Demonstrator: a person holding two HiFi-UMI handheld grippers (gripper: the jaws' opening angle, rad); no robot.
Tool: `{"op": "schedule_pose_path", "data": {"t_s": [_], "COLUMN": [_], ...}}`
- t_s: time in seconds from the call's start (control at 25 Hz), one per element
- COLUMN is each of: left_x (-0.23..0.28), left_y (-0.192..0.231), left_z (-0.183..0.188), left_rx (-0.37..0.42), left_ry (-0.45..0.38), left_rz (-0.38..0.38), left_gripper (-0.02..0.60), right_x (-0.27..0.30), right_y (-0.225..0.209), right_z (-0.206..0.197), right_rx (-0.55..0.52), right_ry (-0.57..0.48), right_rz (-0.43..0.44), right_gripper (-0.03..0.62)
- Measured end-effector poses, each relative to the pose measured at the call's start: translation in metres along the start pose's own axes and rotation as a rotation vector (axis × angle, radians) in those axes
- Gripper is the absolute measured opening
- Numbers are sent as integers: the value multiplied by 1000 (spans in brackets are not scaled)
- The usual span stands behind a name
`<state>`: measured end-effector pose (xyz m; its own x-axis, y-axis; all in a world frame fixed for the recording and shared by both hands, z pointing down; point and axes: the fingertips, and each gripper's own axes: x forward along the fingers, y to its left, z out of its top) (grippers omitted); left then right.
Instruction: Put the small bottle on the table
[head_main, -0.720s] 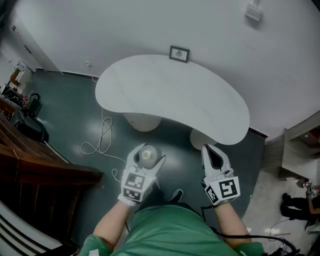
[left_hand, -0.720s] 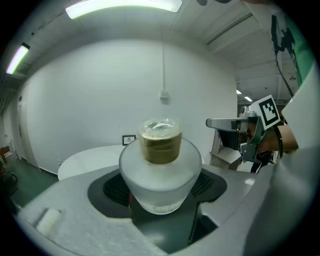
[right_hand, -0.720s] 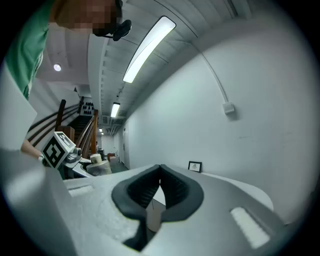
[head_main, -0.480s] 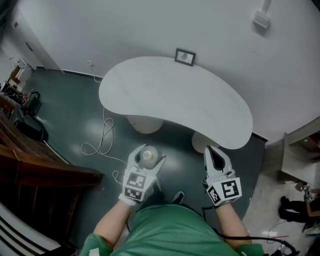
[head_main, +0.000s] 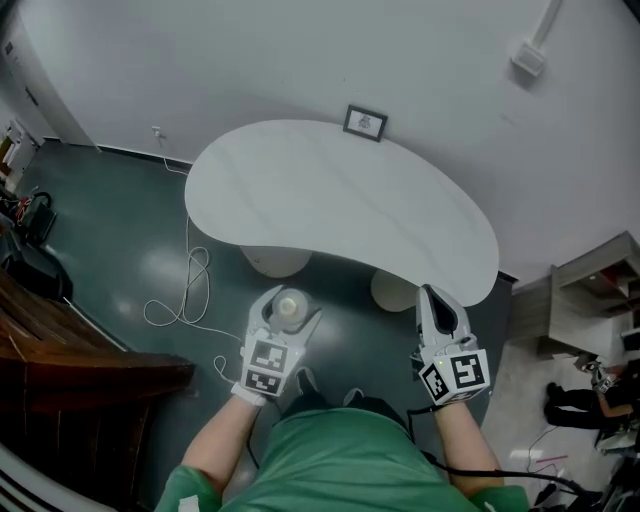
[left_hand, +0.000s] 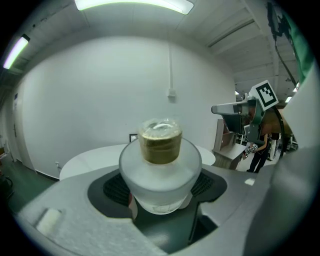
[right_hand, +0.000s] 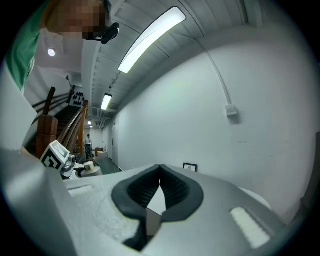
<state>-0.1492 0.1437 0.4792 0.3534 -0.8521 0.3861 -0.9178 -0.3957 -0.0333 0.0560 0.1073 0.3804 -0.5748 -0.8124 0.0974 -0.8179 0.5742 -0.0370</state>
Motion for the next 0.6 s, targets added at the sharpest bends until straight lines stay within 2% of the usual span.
{"op": "schedule_pose_path", "data": {"t_s": [0.24,0.6], "left_x": [16,54], "left_y": [17,16], "left_z": [-5,3], "left_rx": [24,43], "left_ry": [7,12], "left_rz": [-54,-95], "left_gripper": [345,345], "right_x": [12,39], "right_y": [5,-15], "right_z": [-4,-19], "right_rx": [10,32], "right_ry": [19,43], "right_rz": [-52,-51], "right_gripper": [3,3]}}
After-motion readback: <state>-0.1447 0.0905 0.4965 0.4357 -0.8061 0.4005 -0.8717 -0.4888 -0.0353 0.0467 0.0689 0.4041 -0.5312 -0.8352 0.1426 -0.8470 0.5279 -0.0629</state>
